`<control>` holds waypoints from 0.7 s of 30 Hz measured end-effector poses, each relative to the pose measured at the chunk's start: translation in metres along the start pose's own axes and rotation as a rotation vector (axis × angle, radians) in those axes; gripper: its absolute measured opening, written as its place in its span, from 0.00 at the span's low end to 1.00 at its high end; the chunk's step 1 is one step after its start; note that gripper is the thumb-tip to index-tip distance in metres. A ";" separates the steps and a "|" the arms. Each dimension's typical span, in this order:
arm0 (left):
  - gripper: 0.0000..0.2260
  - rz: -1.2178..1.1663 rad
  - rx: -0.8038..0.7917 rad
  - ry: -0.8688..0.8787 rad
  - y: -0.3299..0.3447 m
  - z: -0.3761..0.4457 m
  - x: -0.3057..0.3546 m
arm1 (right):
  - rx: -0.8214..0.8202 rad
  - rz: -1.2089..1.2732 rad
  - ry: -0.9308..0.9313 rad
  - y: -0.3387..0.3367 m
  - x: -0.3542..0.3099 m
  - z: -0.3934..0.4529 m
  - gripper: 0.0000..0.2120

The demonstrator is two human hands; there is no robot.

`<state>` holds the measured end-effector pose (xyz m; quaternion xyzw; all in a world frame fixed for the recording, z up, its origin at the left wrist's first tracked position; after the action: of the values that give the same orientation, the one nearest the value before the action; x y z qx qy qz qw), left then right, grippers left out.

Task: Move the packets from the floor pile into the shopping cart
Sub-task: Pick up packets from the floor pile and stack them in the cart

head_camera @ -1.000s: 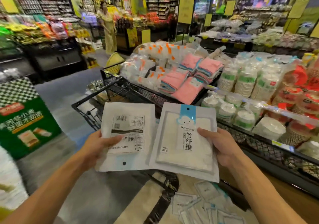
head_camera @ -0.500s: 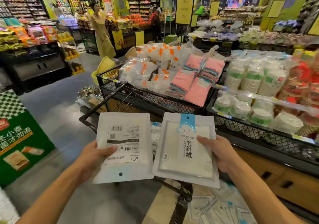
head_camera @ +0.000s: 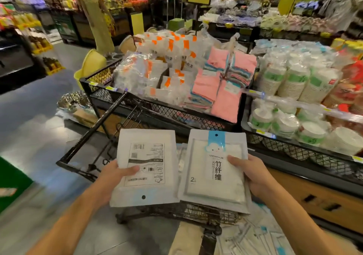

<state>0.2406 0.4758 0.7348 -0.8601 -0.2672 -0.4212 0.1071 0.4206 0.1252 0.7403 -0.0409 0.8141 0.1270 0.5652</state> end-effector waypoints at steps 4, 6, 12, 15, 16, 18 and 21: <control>0.18 0.043 0.004 -0.059 -0.008 0.061 0.022 | 0.025 -0.010 0.048 0.020 0.013 0.062 0.13; 0.17 0.077 0.002 -0.068 -0.011 0.092 0.030 | 0.056 -0.027 0.064 0.023 0.021 0.089 0.13; 0.16 0.146 0.023 -0.121 -0.014 0.192 0.017 | 0.153 -0.083 0.140 0.025 0.068 0.147 0.14; 0.15 0.180 0.000 -0.173 -0.009 0.251 -0.004 | 0.191 -0.119 0.193 0.029 0.102 0.174 0.15; 0.15 0.184 -0.006 -0.195 -0.007 0.269 -0.012 | 0.207 -0.132 0.211 0.030 0.113 0.184 0.15; 0.15 0.199 -0.015 -0.229 -0.002 0.309 -0.027 | 0.239 -0.158 0.241 0.033 0.134 0.202 0.14; 0.13 0.229 -0.006 -0.265 0.004 0.366 -0.045 | 0.272 -0.200 0.272 0.035 0.166 0.235 0.12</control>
<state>0.4646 0.6056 0.4720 -0.9332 -0.1781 -0.2899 0.1157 0.5677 0.2314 0.5141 -0.0615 0.8843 -0.0476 0.4603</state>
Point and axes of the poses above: each hand's wrist, its own z-axis towards the middle knuckle, its own y-axis out of the palm, x = y × z, the point moved 8 cm from there along z, towards the middle knuckle, and after that the axes turned 9 degrees about -y, right-handed, at the moved point
